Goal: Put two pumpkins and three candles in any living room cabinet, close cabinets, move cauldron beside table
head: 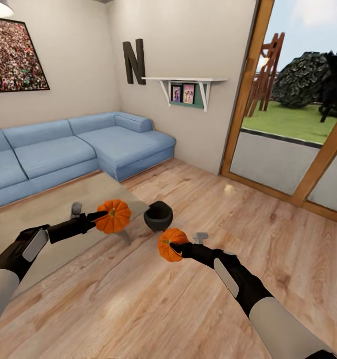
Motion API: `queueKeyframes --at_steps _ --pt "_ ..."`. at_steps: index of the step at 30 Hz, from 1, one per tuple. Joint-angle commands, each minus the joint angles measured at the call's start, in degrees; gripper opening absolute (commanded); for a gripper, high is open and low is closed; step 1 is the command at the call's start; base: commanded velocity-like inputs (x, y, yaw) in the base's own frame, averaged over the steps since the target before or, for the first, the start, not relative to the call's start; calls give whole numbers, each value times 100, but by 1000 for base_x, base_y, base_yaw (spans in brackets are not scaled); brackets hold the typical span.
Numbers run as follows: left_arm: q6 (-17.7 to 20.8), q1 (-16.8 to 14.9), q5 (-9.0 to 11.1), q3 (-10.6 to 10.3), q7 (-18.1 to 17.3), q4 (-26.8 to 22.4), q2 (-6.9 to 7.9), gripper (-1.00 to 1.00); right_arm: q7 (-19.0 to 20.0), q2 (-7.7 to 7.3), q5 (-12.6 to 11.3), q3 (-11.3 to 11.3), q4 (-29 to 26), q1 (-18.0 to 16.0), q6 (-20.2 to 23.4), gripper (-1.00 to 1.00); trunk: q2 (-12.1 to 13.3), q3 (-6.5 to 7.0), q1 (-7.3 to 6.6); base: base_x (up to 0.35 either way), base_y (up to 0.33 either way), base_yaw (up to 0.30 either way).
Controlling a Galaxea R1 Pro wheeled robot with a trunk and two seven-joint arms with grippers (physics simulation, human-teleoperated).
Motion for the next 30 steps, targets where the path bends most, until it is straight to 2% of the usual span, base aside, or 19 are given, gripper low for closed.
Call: queueKeyframes --at_steps 1,8,30 --pt "16 -1 31 4 -5 -3 -3 -100 -5 0 -16 -1 -2 0 2 -100 41 19 -23 0 0 289" --pt "12 -1 31 7 -5 -3 -4 -100 -5 0 -16 0 -2 0 2 -100 322 145 -177 0 0 289" --pt "-11 -1 32 0 -5 -11 -7 -100 -20 9 -8 0 19 0 -6 -100 322 177 -177 0 0 280"
